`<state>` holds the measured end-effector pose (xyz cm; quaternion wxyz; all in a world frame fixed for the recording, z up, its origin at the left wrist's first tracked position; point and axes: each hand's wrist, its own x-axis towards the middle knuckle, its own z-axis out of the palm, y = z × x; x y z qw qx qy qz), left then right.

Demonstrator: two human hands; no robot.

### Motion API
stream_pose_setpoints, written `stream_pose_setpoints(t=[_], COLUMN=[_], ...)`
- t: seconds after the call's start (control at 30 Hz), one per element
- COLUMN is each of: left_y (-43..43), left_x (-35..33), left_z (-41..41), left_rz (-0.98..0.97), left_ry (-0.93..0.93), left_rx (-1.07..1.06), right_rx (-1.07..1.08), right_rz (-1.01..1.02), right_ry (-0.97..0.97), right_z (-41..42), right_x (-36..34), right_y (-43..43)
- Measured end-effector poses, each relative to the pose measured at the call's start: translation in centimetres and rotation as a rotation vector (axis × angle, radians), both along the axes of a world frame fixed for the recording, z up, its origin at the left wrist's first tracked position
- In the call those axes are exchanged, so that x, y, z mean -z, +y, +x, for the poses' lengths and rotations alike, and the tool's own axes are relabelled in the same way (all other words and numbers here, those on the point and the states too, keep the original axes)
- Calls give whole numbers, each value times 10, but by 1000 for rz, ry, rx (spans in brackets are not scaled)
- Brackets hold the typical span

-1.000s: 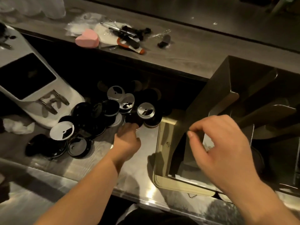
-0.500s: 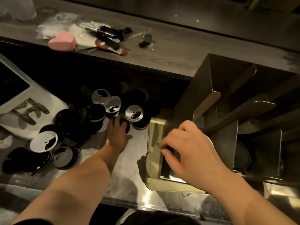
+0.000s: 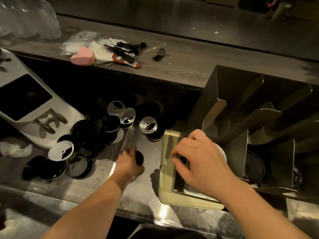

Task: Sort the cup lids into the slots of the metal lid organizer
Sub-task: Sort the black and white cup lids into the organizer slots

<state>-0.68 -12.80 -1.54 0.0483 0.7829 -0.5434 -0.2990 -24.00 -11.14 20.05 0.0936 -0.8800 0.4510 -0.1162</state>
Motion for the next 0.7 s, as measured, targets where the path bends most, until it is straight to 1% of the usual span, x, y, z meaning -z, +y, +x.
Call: stream_pose_setpoints(t=[0.03,0.1,0.13,0.17,0.2,0.23,0.27,0.33,0.43,0.53,0.63,0.7], left_y=[8,21,28,34,41,48,55,66,76,81,83,85], left_x=[-8,-36,-56,-78,-102,-125,-148,-185,-225,-251,-266,-272], left_z=[1,-2,-6,-11,-16,-20,-24,-30,-47,-66,-84,-97], left_rz=[-50,-215,-284,-320,-334,-342,-353,-359,-343,-307,-286,-286], left_ry=[156,622,842,1041,1224,1381,1496,1628,1726,1782,1784,1800], left_rx=[-121,-426,-551,-633,-660,-634,-557,-361,-158,-74,-13,-33], right_rx=[7,30,49,68,82,87,82,41,-39,-112,-177,-174], right_rz=[7,22,22,20,18,21,30,61,129,278,291,320], right_ry=[-25,-88,-125,-166,-206,-239,-261,-286,-362,-486,-577,-703], right_z=[0,0,1,1,2,3,4,5,2,-6,-28,-48], right_x=[0,0,0,-1,-2,-5,-8,-17,-44,-68,-78,-80], right_y=[1,3,6,10,14,19,24,33,40,42,46,50])
